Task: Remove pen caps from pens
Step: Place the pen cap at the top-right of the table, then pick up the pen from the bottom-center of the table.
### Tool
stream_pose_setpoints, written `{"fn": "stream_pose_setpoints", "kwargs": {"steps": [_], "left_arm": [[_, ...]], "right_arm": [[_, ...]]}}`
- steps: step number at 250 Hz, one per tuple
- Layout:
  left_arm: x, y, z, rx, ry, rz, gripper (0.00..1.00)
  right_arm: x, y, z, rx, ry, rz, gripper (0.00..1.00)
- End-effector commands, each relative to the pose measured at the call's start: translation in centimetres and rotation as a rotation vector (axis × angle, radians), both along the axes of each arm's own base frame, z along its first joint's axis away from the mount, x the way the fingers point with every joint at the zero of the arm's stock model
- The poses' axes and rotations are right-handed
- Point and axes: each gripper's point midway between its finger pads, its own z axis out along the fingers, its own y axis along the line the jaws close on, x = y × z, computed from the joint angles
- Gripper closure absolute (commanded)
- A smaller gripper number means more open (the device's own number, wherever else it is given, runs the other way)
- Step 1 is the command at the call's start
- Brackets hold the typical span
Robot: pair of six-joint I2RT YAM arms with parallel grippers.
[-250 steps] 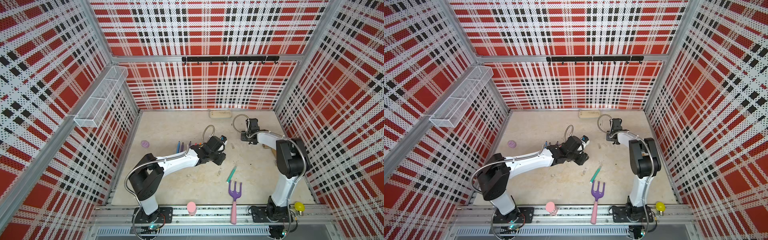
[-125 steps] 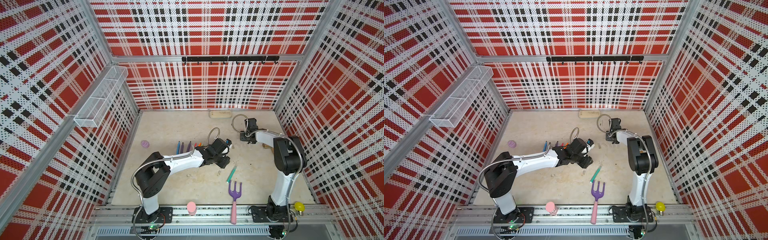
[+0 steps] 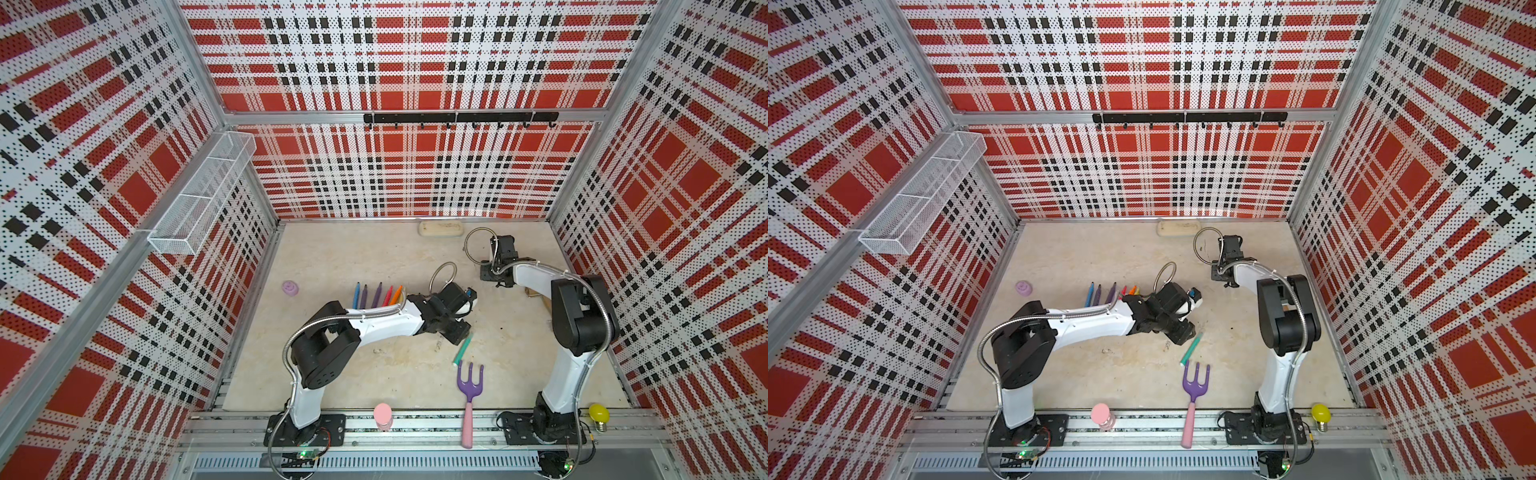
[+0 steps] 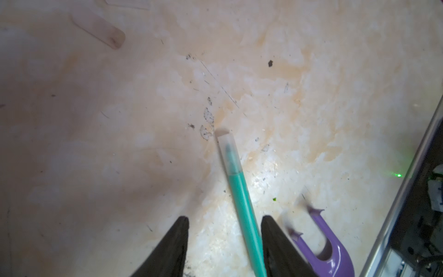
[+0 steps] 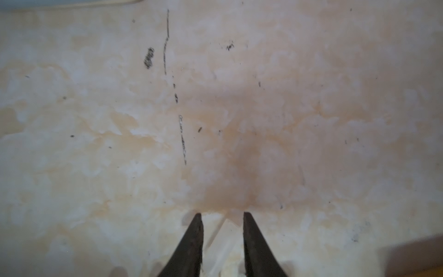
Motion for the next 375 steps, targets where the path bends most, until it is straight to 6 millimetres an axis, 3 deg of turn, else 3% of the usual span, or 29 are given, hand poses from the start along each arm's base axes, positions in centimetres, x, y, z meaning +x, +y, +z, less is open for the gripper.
{"fn": "stream_pose_setpoints", "kwargs": {"steps": [1,86,133,231,375], "left_arm": [[-0.9,0.8,-0.9,0.076,0.008,0.002,0.47],[-4.0,0.3,-3.1,0.120,0.071,-0.011,0.47],[-4.6,0.0,-3.7,0.139,0.076,-0.014,0.47],[-4.0,0.8,-5.7,0.235,0.048,0.008,0.49],[-2.7,-0.5,-6.0,0.244,0.025,0.018,0.50]], "right_arm": [[0.6,0.6,2.9,0.007,-0.096,0.020,0.67],[0.1,0.7,4.5,0.009,-0.142,0.016,0.61],[-0.1,0.7,4.6,0.007,-0.148,0.012,0.61],[-0.3,0.5,5.1,0.003,-0.162,0.005,0.60],[-0.1,0.5,5.0,0.001,-0.167,0.003,0.60]]}}
